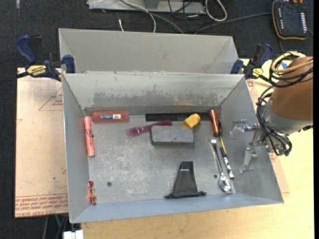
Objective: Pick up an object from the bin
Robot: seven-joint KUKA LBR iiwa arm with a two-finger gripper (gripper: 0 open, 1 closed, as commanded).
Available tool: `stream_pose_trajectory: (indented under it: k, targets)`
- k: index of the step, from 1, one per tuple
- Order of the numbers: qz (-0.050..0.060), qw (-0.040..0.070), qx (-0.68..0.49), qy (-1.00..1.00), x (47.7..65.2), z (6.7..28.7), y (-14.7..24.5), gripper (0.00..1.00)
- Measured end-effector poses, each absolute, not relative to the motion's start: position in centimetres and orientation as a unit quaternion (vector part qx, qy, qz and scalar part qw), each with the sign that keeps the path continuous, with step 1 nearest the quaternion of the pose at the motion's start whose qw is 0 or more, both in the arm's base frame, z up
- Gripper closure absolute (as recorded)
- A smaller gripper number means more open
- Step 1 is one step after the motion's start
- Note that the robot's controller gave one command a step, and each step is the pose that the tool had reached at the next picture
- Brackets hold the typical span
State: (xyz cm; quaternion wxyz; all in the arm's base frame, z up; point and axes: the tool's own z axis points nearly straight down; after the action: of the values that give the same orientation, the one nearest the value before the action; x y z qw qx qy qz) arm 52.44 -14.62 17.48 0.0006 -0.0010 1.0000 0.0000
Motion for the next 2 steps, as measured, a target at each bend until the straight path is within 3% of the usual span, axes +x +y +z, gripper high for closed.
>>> stream_pose_trajectory:
  k: [1, 2]
  targets:
    - [0.000, 0.001, -0.001, 1.000, 52.4, 17.5, -14.6, 0.00]
    - [0.001, 0.001, 0.054, 0.999, 49.8, 14.0, -12.7, 0.00]
